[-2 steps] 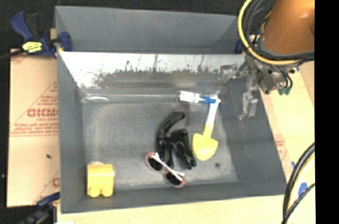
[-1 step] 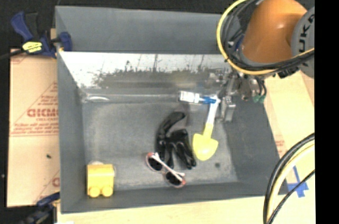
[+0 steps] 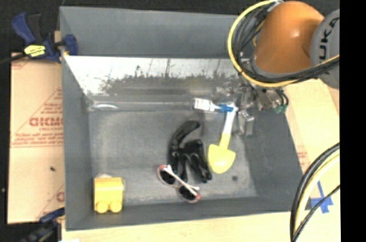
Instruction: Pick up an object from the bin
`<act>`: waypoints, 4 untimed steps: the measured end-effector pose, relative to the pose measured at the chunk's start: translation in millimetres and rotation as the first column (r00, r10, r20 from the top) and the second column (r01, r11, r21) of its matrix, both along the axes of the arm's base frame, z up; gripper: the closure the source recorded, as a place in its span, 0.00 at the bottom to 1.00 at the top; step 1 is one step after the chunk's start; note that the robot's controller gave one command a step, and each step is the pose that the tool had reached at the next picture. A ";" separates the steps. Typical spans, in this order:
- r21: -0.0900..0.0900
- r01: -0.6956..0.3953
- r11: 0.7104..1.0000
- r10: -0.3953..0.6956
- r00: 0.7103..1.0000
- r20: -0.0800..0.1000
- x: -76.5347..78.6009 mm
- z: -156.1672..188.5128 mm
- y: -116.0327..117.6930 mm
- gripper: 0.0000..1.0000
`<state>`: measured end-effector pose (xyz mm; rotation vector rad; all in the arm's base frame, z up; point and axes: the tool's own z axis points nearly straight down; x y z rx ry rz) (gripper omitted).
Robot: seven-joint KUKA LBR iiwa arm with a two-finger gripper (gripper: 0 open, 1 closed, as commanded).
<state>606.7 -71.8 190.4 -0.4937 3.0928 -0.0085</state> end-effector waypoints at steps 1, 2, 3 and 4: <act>-0.002 -0.063 0.998 0.063 0.998 0.007 -2.2 -3.1 -0.4 0.00; -0.001 -0.069 0.998 0.069 0.998 0.001 -7.1 -10.3 -0.5 0.00; 0.001 -0.055 0.998 0.055 0.998 -0.009 -10.1 -2.9 1.6 0.00; 0.000 -0.019 1.000 0.019 1.000 0.003 -3.8 -29.8 -32.2 0.00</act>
Offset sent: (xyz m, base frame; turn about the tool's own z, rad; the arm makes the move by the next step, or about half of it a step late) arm -0.0263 0.0025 0.1114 -0.1729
